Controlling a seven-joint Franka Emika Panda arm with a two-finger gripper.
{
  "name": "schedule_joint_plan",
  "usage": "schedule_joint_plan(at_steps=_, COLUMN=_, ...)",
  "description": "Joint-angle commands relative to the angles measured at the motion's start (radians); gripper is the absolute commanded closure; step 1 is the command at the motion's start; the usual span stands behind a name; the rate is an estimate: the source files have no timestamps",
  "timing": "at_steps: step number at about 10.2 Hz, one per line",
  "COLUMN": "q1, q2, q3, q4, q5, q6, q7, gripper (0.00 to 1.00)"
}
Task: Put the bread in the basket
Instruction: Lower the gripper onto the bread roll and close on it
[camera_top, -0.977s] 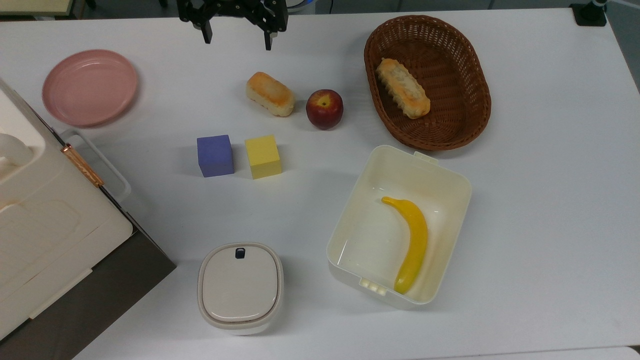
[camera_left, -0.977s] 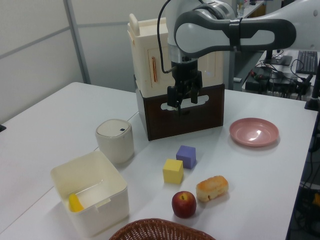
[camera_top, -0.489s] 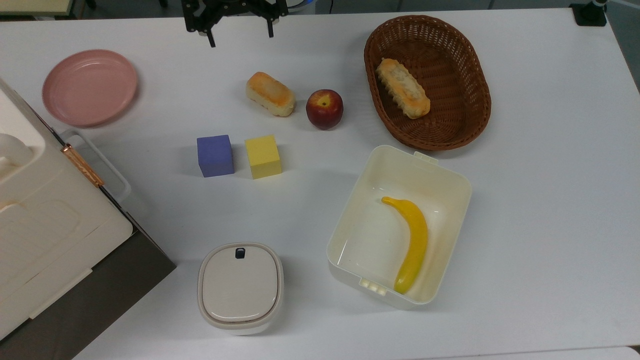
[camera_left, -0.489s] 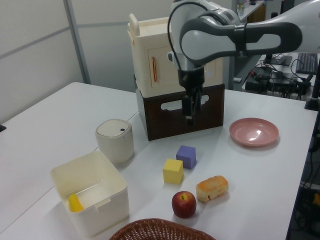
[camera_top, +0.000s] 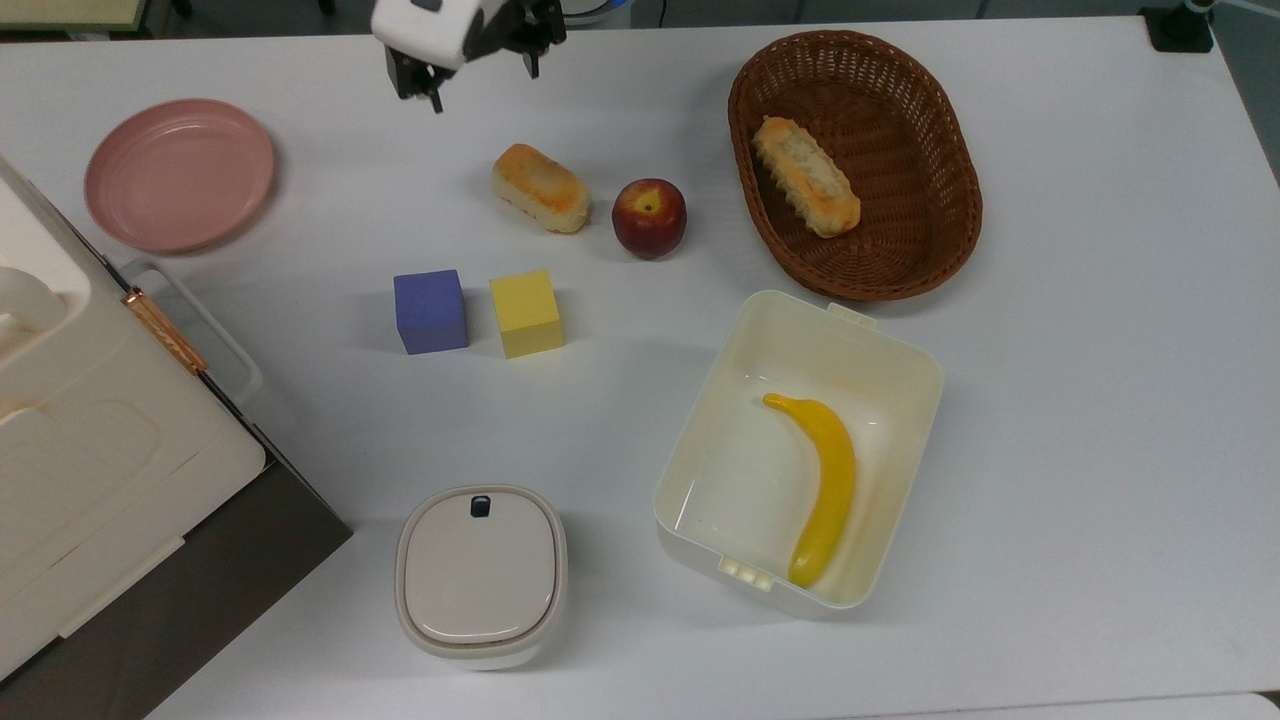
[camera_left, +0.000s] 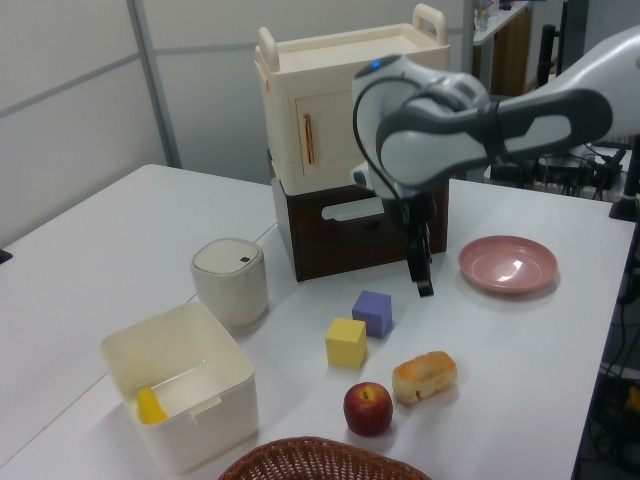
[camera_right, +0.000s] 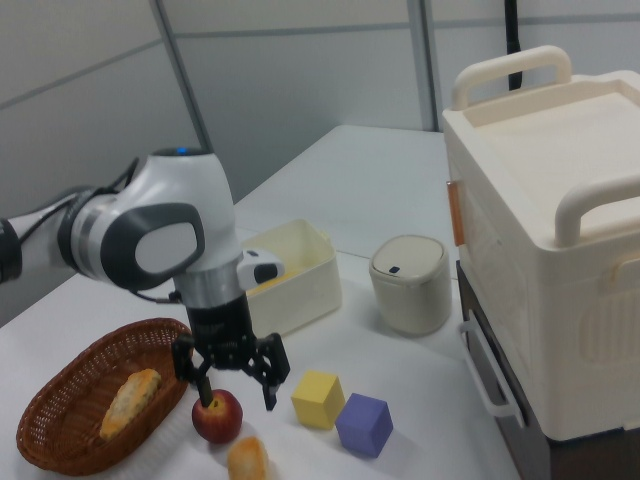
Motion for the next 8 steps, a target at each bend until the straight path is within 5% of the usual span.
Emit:
schedule_joint_plan(at_steps=1, q1=0.058, q2=0.019, q3=-0.011, q4=-0.110, q5=-0.054, q6=0.086, q7=-0.029, gripper=0.00)
schedule_joint_plan(at_steps=8, q1=0.096, q2=0.242, q3=-0.010, q4=-0.111, q5=-0.098, q6=0.174, q7=-0.029, gripper=0.00)
